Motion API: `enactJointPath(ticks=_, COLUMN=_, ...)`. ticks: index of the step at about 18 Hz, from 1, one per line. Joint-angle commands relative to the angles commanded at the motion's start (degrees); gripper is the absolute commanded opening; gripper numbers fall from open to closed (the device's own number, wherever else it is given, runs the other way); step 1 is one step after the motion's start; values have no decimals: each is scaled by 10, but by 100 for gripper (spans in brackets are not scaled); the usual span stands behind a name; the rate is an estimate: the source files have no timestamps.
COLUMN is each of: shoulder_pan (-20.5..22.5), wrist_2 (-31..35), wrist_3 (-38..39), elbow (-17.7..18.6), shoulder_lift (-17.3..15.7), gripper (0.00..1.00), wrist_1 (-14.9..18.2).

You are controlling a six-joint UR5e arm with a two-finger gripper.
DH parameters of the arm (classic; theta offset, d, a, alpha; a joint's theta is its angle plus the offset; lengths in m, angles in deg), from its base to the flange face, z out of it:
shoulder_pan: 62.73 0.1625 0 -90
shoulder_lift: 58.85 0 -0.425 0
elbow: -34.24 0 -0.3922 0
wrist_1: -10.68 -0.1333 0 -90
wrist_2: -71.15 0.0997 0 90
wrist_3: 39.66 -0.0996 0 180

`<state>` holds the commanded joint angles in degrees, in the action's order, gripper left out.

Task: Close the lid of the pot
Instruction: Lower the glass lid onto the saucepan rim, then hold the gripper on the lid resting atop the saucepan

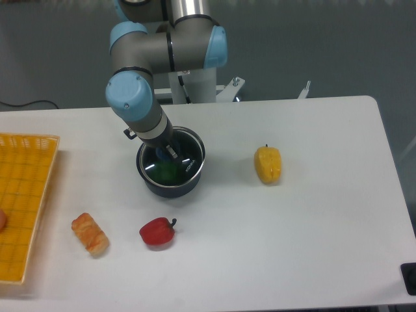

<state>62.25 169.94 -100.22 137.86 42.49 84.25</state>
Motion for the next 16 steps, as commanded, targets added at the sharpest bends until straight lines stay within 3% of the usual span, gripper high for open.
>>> enactJointPath(ticks=16, shoulder_pan=-11, wrist_2=2, wrist_3=2, elbow=1, shoulder_lift=5, gripper=56, wrist_1=-1)
